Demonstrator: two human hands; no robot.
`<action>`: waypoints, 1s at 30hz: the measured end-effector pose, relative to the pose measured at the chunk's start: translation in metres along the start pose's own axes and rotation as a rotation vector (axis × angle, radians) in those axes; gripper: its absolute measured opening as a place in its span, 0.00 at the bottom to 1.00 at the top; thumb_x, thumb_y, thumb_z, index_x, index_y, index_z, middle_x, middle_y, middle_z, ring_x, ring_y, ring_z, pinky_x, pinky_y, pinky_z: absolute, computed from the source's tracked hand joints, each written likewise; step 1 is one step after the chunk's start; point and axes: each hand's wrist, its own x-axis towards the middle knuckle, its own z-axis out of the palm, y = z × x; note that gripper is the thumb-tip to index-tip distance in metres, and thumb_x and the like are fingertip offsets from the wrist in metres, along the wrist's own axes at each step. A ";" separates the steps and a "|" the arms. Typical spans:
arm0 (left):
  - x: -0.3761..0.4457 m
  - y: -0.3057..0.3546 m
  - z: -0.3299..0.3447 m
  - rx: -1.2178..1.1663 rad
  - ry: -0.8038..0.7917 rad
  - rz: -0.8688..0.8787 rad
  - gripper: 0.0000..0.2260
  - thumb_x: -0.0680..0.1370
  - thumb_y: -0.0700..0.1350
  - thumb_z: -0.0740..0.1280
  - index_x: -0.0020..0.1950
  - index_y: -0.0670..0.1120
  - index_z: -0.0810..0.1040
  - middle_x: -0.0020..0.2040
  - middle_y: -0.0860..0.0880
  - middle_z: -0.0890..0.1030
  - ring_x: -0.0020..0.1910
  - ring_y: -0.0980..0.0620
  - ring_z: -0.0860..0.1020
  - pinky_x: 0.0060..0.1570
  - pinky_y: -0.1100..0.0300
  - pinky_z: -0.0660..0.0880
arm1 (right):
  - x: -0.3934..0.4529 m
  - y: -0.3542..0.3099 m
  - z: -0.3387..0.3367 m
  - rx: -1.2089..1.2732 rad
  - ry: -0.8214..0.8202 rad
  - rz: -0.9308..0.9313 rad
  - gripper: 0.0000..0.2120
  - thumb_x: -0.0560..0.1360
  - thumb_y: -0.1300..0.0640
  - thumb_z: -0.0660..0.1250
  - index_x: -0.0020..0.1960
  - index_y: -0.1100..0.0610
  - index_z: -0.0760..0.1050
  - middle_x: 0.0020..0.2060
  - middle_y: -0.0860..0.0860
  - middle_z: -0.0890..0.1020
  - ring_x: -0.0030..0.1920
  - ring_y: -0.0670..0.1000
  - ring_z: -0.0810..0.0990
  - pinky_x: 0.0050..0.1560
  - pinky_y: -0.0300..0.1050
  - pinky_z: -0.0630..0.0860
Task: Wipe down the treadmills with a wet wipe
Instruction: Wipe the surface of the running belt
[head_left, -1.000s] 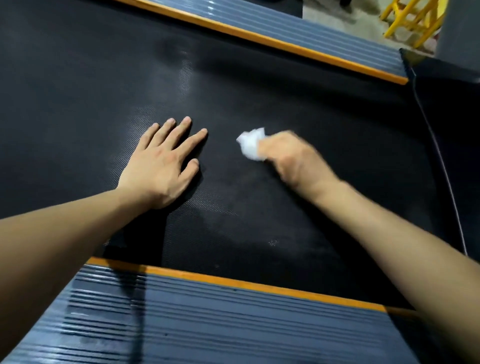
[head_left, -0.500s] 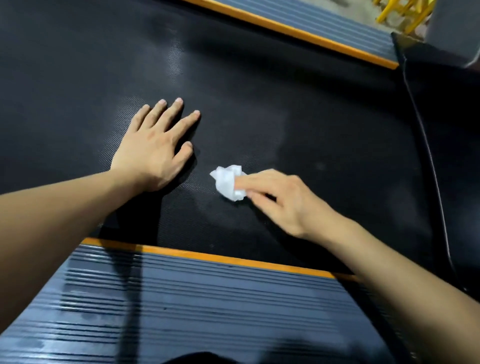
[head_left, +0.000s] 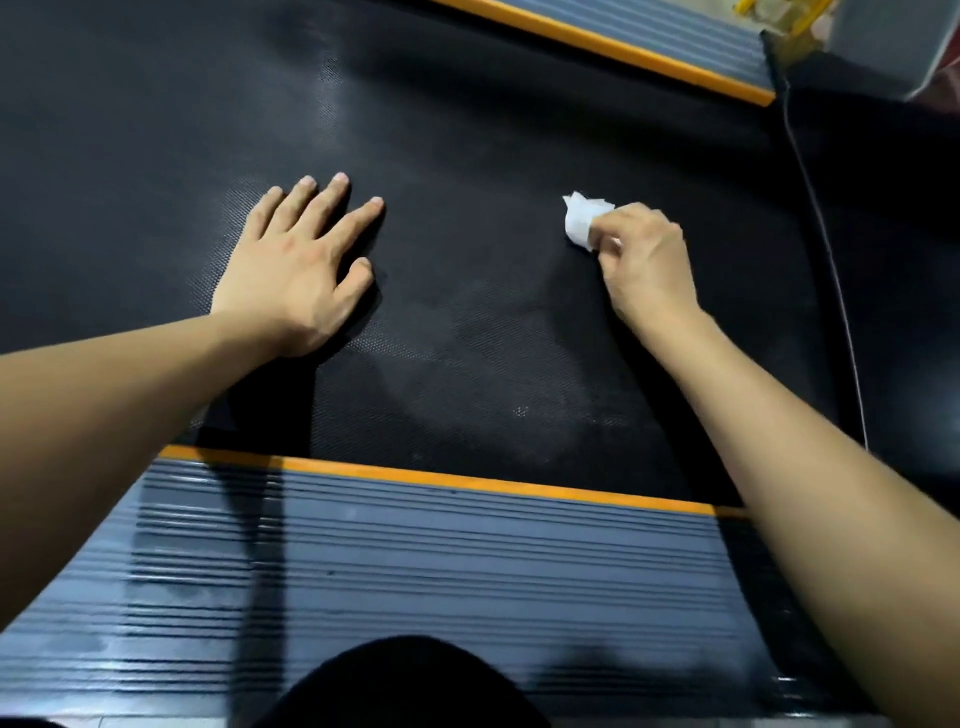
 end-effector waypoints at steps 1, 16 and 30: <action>0.001 0.000 0.000 0.000 -0.001 0.000 0.29 0.80 0.59 0.47 0.82 0.57 0.56 0.83 0.46 0.56 0.82 0.41 0.53 0.80 0.46 0.46 | -0.004 -0.007 0.003 0.026 -0.001 0.045 0.12 0.73 0.65 0.63 0.47 0.56 0.84 0.48 0.57 0.83 0.49 0.61 0.80 0.52 0.54 0.77; -0.001 0.001 0.000 -0.011 0.021 0.001 0.28 0.81 0.58 0.48 0.82 0.56 0.58 0.83 0.44 0.57 0.81 0.41 0.54 0.80 0.45 0.48 | -0.100 -0.025 -0.021 0.135 -0.119 -0.126 0.11 0.70 0.66 0.67 0.49 0.56 0.83 0.47 0.53 0.83 0.48 0.57 0.81 0.52 0.50 0.77; -0.048 -0.025 -0.016 0.034 -0.063 0.089 0.29 0.82 0.58 0.45 0.83 0.52 0.56 0.82 0.43 0.57 0.81 0.38 0.56 0.79 0.45 0.49 | -0.129 -0.013 -0.037 0.242 -0.201 -0.118 0.14 0.69 0.72 0.70 0.47 0.55 0.83 0.46 0.48 0.81 0.47 0.53 0.81 0.50 0.46 0.76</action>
